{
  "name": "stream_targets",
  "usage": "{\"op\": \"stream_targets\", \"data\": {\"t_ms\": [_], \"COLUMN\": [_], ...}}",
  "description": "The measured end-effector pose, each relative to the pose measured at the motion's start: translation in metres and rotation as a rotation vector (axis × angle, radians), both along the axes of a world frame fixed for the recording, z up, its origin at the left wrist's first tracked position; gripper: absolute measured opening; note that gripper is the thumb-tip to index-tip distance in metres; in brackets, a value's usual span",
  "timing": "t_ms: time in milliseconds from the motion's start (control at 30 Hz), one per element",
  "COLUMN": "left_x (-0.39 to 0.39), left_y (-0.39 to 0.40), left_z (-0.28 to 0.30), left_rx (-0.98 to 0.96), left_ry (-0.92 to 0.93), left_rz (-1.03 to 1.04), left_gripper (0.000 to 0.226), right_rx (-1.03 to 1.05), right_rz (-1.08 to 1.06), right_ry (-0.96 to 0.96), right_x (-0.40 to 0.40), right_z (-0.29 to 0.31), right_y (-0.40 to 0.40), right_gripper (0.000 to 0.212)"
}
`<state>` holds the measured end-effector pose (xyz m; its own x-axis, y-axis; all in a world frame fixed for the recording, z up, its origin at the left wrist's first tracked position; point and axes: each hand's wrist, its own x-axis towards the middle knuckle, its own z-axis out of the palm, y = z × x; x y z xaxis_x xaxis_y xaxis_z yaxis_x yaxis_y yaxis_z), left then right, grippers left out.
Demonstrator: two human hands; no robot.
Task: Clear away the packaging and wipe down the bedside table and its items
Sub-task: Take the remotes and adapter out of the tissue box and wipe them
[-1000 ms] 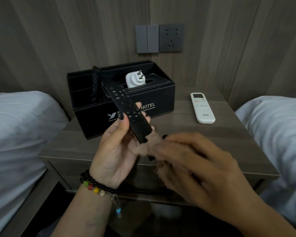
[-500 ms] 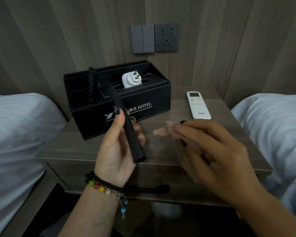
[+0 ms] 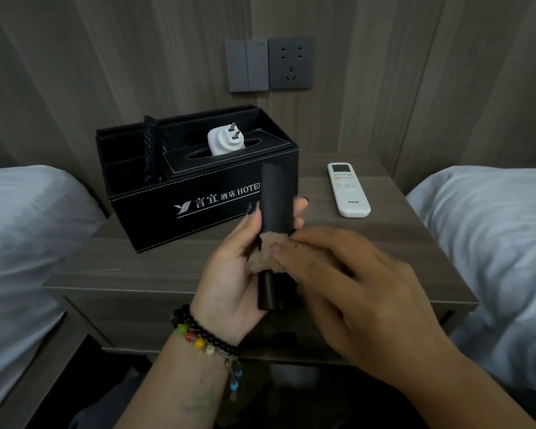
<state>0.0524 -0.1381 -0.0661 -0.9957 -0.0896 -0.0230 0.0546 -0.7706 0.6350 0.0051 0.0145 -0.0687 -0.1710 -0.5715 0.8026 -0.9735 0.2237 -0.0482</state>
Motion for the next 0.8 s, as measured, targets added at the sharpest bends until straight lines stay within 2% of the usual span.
{"op": "stream_targets", "data": {"t_ms": [133, 300, 433, 533, 633, 700, 733, 800], "left_x": [0.000, -0.003, -0.006, -0.006, -0.006, -0.005, -0.007, -0.009], "left_y": [0.016, 0.024, 0.010, -0.007, -0.011, -0.001, 0.002, 0.006], "left_z": [-0.006, -0.004, 0.000, 0.001, 0.000, -0.002, -0.007, -0.008], "left_rx": [-0.128, -0.248, -0.169, 0.000, 0.020, -0.043, -0.009, -0.046], "left_ry": [0.057, -0.024, -0.029, -0.037, -0.024, 0.046, 0.067, 0.019], "left_rz": [-0.033, 0.046, 0.105, 0.042, -0.080, -0.103, -0.119, -0.105], "left_gripper": [0.034, 0.035, 0.040, 0.055, 0.061, 0.043, 0.031, 0.024], "right_rx": [-0.065, -0.196, -0.128, -0.030, -0.060, -0.120, -0.148, -0.215], "right_rz": [-0.073, -0.160, -0.070, 0.006, 0.020, -0.028, -0.057, -0.117], "right_ry": [-0.065, -0.099, -0.111, -0.034, -0.035, -0.064, -0.079, -0.101], "right_x": [-0.013, -0.029, 0.001, 0.032, 0.029, 0.014, 0.005, -0.013], "right_z": [0.010, 0.027, 0.018, 0.004, 0.011, 0.023, 0.029, 0.039], "right_y": [0.008, 0.009, -0.001, -0.007, -0.010, -0.010, -0.009, -0.006], "right_gripper": [0.032, 0.034, 0.033, 0.031, 0.031, 0.032, 0.033, 0.032]}}
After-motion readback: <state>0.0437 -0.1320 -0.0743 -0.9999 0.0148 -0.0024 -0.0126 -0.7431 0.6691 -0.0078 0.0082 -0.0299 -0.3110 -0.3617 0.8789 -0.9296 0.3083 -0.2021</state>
